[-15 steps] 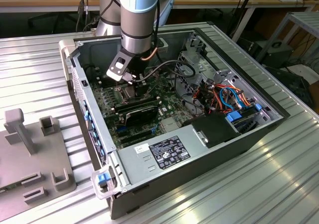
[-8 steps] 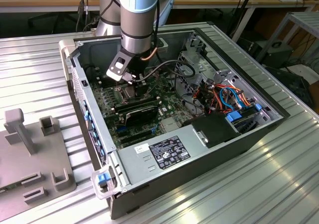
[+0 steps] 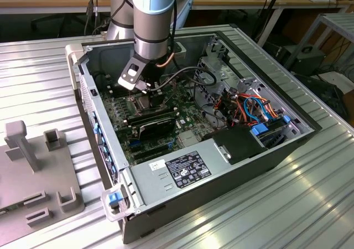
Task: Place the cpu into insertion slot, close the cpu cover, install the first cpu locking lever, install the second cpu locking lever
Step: 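Place the cpu into insertion slot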
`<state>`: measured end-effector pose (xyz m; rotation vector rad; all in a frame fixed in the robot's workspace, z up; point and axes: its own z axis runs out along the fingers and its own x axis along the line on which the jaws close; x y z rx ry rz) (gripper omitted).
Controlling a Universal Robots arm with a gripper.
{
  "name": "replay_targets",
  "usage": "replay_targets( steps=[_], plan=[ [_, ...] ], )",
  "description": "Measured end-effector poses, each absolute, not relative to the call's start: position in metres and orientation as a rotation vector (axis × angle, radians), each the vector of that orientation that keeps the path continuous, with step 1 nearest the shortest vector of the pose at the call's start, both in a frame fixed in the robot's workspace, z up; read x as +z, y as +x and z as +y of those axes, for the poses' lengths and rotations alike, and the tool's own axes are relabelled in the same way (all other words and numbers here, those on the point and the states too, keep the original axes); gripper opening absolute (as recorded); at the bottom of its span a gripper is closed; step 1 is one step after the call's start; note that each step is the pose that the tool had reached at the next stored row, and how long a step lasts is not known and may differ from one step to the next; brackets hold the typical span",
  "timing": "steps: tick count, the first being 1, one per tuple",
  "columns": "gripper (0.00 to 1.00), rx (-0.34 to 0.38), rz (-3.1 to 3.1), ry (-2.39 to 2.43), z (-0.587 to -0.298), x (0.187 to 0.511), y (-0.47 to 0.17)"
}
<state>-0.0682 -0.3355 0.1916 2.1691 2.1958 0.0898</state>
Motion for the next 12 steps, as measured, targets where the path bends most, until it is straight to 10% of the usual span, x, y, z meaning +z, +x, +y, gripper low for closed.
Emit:
replay_targets(
  steps=[12],
  plan=[
    [0.55, 0.093, 2.197, 2.168, -0.3349, 0.1972, -0.0678]
  ],
)
